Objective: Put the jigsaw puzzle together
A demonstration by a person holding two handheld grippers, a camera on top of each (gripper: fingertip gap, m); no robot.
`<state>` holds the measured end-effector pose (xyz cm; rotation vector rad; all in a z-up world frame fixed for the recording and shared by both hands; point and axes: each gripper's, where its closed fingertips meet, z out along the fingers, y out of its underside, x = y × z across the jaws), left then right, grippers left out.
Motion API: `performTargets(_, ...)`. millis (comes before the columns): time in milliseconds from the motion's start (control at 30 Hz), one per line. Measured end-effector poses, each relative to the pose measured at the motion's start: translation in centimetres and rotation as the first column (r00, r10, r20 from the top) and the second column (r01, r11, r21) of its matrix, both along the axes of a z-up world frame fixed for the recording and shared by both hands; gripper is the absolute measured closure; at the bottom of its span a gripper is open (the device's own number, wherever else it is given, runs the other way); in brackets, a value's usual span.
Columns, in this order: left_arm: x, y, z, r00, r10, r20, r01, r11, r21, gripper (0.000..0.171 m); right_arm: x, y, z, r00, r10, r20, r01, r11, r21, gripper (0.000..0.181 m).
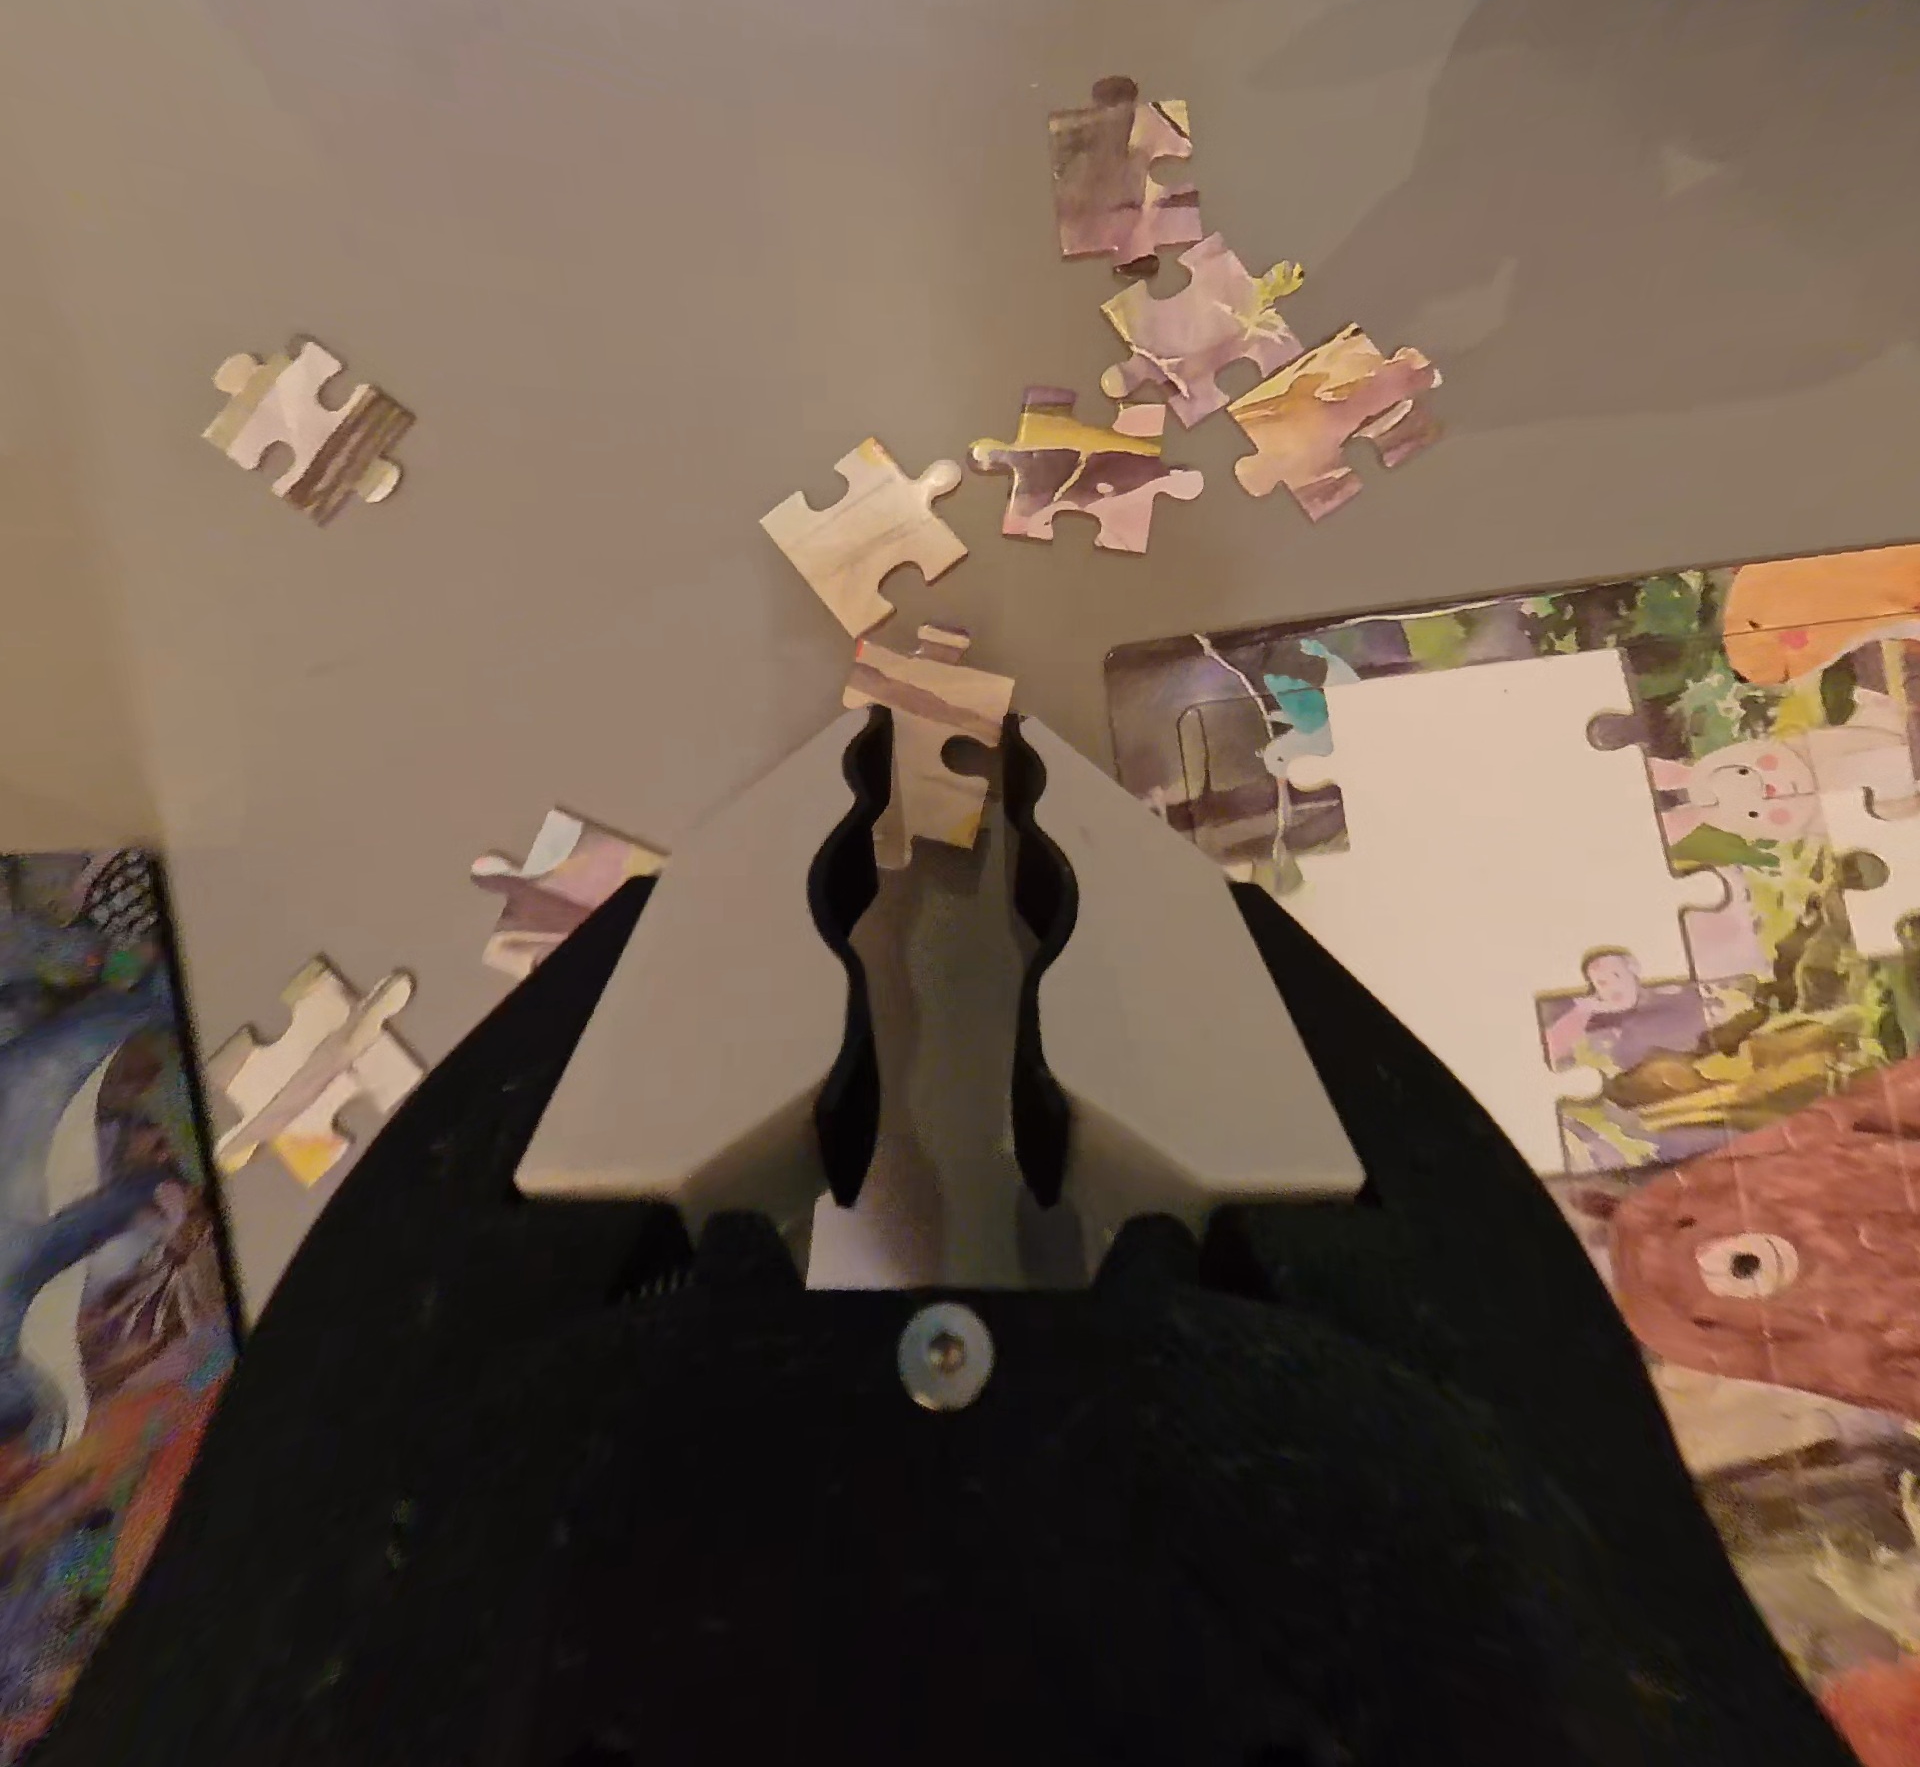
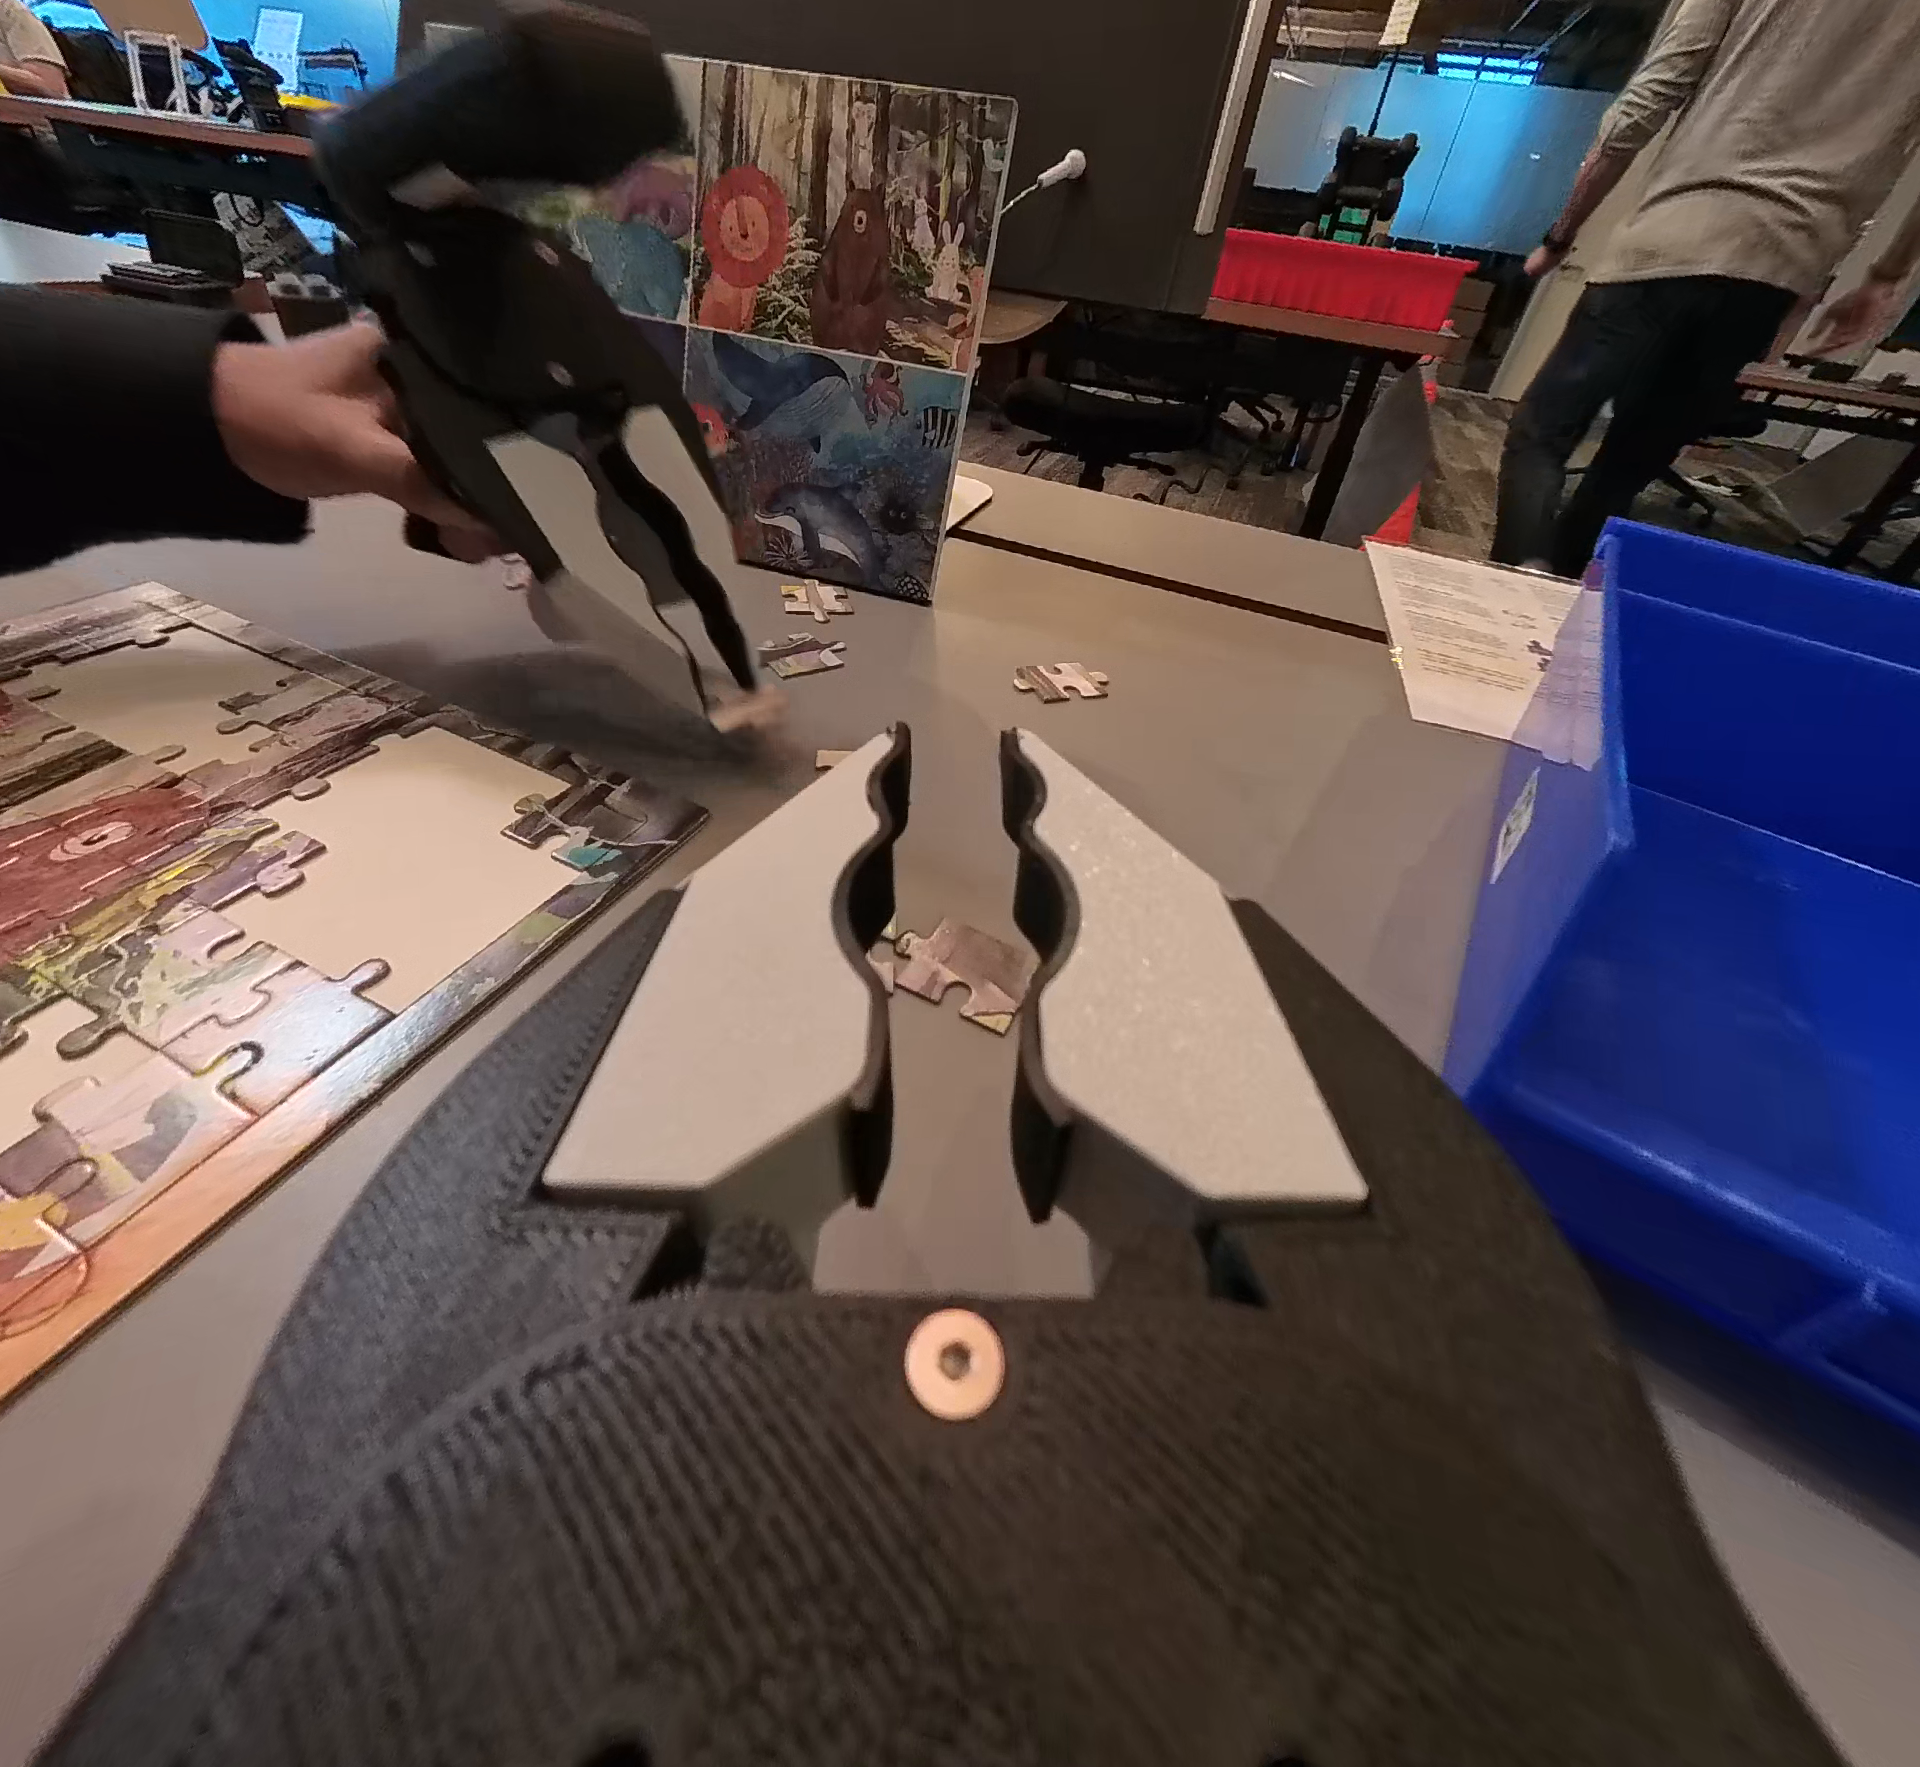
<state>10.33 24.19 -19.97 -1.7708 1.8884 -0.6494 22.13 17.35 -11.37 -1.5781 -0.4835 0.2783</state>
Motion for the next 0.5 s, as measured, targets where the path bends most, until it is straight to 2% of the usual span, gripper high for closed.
performTargets(133,-2.9,-0.7,2.1,0.997,0.071,0.027,-0.071,0.997,0.012,0.152,0.1,0.0,0.1,1.000,0.000,-0.005,0.000,1.000,0.002,0.166)
performTargets(233,-5.9,-3.1,2.8,0.990,0.136,0.033,-0.136,0.991,-0.005,0.152,0.0,0.0,0.0,1.000,0.001,-0.003,-0.001,1.000,-0.001,0.166)
performTargets(367,-10.2,-6.8,1.2,0.973,0.229,-0.038,-0.229,0.973,-0.010,0.151,-0.1,0.0,-0.1,1.000,0.001,0.009,-0.001,1.000,-0.004,0.166)
performTargets(500,-12.6,-9.5,0.0,0.949,0.310,-0.060,-0.312,0.950,-0.025,0.151,-0.2,0.1,-0.2,1.000,0.000,0.021,0.000,1.000,-0.007,0.166)
